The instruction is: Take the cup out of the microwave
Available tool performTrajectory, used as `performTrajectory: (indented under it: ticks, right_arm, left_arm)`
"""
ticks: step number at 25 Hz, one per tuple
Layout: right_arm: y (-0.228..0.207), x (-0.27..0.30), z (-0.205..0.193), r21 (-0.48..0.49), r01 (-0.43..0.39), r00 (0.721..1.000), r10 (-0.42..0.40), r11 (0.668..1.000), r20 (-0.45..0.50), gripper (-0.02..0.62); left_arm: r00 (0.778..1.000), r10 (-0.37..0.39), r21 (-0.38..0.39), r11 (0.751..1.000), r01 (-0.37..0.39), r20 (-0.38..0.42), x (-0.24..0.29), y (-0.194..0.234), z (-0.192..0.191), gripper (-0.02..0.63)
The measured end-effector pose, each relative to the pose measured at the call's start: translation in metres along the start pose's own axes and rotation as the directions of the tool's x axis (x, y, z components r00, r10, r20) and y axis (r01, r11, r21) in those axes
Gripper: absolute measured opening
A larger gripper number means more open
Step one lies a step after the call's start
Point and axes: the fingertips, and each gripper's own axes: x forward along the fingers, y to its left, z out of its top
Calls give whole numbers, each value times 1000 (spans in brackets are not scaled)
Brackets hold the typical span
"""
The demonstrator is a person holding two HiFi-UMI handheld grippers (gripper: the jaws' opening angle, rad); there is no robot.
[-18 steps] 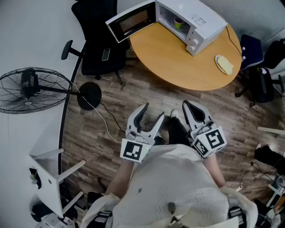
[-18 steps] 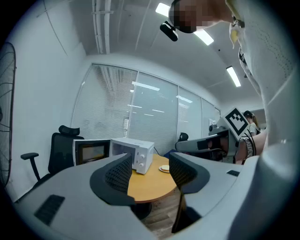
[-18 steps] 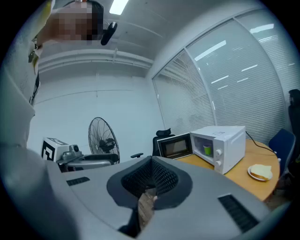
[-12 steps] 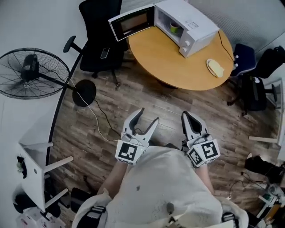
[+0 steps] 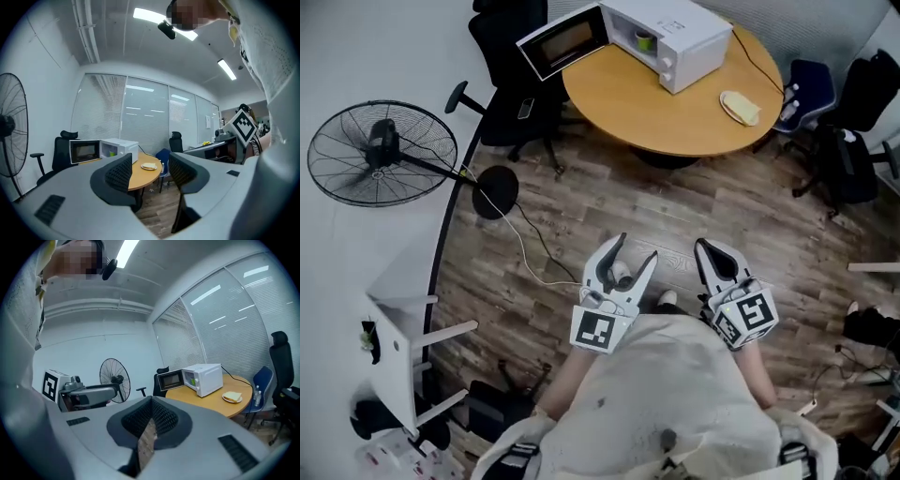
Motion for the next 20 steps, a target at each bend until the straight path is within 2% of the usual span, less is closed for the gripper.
performTrajectory:
  ticks: [5,10,14,20]
  right_arm:
    - [16,-39,-3,-23,-43,999,44,999,25,6]
    - [30,-61,0,-56,-65,997,68,996,48,6]
    - [34,-68,-7,-51,-47,998,48,998,33,6]
    - [25,-63,-8,-28,11,1000,-10,1000,29,6]
  left_arm:
    - [995,89,-8,996,-89,-40,-32,-23,-14,261]
    - [991,133,-1,991,-133,-1,-45,-37,-4,238]
    - [993,116,8,993,-117,17,-50,-41,-3,238]
    - [989,141,1,990,-141,51,-45,-20,3,238]
